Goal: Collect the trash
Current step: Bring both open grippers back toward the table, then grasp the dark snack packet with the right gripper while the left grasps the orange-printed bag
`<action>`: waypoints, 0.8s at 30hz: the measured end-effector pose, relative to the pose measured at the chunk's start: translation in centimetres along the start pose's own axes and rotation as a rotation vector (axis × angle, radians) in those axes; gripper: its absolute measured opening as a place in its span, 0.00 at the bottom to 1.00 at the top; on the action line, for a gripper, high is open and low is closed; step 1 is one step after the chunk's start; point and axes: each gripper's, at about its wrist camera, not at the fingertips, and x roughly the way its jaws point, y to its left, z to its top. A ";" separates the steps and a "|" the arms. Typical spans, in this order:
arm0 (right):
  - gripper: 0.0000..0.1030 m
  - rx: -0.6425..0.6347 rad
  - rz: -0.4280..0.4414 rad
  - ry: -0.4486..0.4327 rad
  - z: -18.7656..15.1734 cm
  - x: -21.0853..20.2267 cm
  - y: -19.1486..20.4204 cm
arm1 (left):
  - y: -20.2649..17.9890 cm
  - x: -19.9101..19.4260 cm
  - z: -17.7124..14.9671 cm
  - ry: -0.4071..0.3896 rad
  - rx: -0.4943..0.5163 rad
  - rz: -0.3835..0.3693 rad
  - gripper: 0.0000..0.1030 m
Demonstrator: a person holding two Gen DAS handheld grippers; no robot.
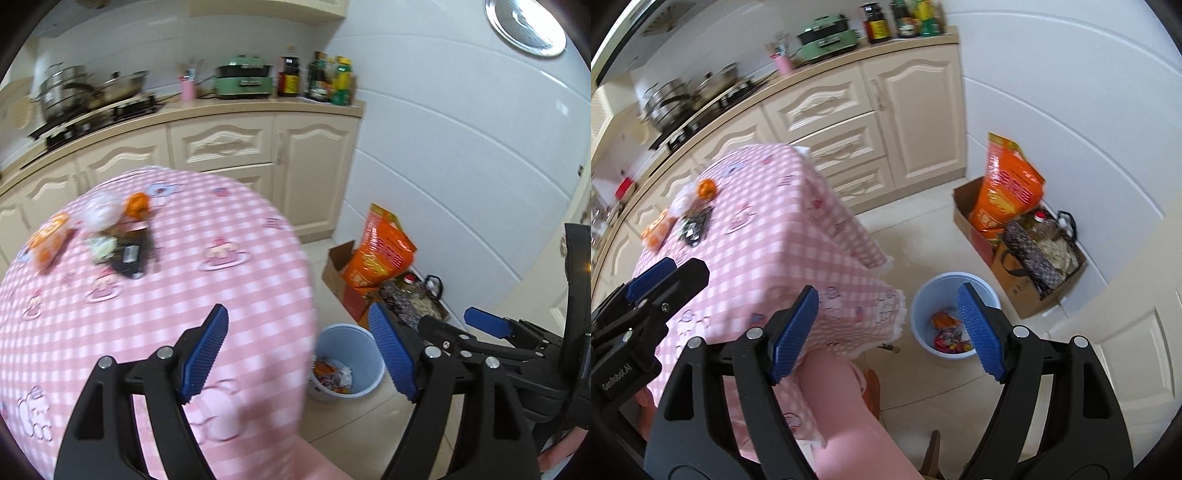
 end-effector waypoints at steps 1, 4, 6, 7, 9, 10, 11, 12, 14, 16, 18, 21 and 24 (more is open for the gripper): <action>0.76 -0.012 0.005 0.003 0.0 0.1 0.7 | 0.6 -0.2 -0.1 -0.002 -0.010 0.009 0.75; 0.78 -0.054 0.030 0.013 0.3 0.7 2.8 | 3.1 -0.9 -0.4 -0.009 -0.051 0.055 0.75; 0.80 -0.080 0.049 0.021 0.5 1.0 4.3 | 4.5 -1.3 -0.5 -0.011 -0.075 0.079 0.75; 0.81 -0.096 0.062 0.027 0.7 1.3 5.2 | 5.6 -1.6 -0.6 -0.013 -0.093 0.095 0.75; 0.81 -0.119 0.079 0.036 0.9 1.8 6.4 | 7.1 -1.9 -0.8 -0.016 -0.120 0.116 0.76; 0.81 -0.135 0.089 0.041 1.1 2.2 7.4 | 7.8 -2.0 -0.8 -0.017 -0.132 0.127 0.76; 0.81 -0.153 0.099 0.047 1.2 2.6 8.4 | 9.0 -2.2 -0.9 -0.016 -0.148 0.146 0.76; 0.81 -0.162 0.105 0.051 1.3 2.8 9.0 | 9.5 -2.3 -0.9 -0.016 -0.159 0.158 0.76; 0.81 -0.194 0.135 0.061 1.7 3.5 10.9 | 11.2 -2.6 -1.0 -0.015 -0.189 0.185 0.76; 0.81 -0.224 0.162 0.063 2.1 4.0 12.6 | 13.0 -2.7 -1.1 -0.013 -0.219 0.211 0.76; 0.81 -0.253 0.187 0.060 2.4 4.6 14.0 | 14.4 -2.8 -1.2 -0.010 -0.244 0.234 0.76; 0.81 -0.295 0.231 0.062 3.1 5.7 16.4 | 16.6 -2.6 -1.3 0.000 -0.280 0.259 0.76; 0.81 -0.340 0.291 0.073 3.8 7.1 18.8 | 18.7 -2.3 -1.3 0.008 -0.315 0.283 0.76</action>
